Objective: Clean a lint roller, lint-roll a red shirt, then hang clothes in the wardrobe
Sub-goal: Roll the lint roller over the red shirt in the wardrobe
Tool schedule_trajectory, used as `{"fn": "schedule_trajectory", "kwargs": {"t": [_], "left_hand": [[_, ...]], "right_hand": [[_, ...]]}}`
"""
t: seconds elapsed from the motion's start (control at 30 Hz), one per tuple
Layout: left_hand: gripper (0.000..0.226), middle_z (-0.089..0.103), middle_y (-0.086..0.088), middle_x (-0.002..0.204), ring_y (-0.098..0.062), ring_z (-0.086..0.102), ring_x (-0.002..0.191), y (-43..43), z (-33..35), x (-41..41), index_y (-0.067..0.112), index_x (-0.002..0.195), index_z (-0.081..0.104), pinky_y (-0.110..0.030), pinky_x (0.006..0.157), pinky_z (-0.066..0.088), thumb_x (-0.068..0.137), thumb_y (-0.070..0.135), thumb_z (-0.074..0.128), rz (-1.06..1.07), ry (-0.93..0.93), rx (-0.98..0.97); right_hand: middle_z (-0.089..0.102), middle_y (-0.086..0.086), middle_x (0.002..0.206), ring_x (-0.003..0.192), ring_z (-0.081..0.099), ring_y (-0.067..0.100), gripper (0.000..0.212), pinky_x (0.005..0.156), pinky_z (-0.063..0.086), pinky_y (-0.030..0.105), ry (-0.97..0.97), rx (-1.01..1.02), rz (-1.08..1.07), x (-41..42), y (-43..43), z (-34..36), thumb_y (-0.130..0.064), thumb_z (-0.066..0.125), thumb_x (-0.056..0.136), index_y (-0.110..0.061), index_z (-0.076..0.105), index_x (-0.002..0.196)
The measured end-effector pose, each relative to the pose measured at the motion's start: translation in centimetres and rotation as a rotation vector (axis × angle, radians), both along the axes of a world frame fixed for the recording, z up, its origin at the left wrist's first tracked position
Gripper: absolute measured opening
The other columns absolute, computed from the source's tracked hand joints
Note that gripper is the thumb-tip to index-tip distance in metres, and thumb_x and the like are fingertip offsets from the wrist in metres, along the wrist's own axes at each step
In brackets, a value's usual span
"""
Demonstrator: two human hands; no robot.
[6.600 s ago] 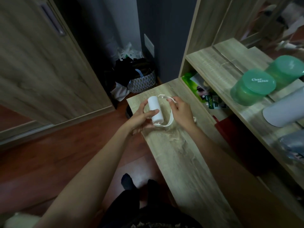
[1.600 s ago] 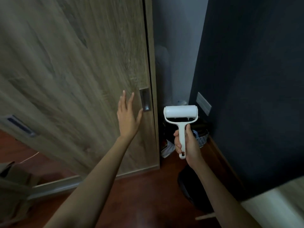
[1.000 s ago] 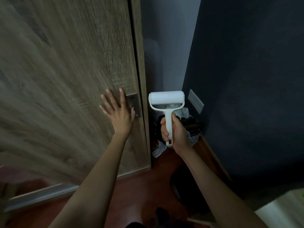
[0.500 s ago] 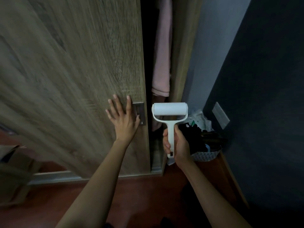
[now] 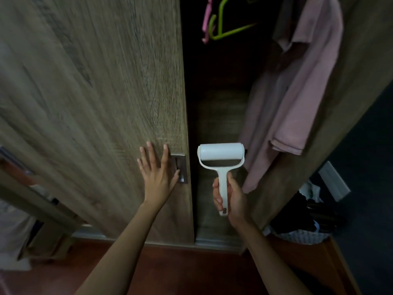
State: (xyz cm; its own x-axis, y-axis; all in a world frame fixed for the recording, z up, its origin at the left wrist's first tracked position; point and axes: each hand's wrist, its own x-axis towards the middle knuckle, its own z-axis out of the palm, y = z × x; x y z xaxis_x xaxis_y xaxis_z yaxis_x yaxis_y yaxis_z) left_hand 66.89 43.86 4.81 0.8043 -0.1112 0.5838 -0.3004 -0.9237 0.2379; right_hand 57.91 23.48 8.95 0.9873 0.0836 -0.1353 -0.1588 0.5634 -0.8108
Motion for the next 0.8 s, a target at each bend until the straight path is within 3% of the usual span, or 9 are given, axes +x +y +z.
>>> {"fn": "schedule_trajectory", "kwargs": {"t": [0.27,0.8], "left_hand": [[0.085,-0.02,-0.017,0.158,-0.049,-0.004,0.144,10.8,-0.2,2.3,0.027,0.154,-0.002,-0.069,0.11,0.019,0.09,0.058,0.044,-0.024,-0.031,0.047],[0.09,-0.02,-0.013,0.159,-0.045,0.001,0.145,23.3,1.1,3.8,0.029,0.154,-0.004,-0.061,0.11,0.029,0.086,0.062,0.046,0.081,0.022,0.094]], "right_hand": [[0.036,0.002,0.04,0.029,0.033,0.011,0.051,0.031,0.027,0.018,-0.03,0.007,-0.023,3.8,9.3,-0.6,-0.039,0.024,0.098,-0.005,0.052,0.075],[0.036,0.002,0.04,0.029,0.032,0.011,0.048,0.03,0.027,0.018,-0.059,-0.068,0.149,6.5,18.3,0.5,-0.042,0.028,0.094,-0.004,0.052,0.076]]}}
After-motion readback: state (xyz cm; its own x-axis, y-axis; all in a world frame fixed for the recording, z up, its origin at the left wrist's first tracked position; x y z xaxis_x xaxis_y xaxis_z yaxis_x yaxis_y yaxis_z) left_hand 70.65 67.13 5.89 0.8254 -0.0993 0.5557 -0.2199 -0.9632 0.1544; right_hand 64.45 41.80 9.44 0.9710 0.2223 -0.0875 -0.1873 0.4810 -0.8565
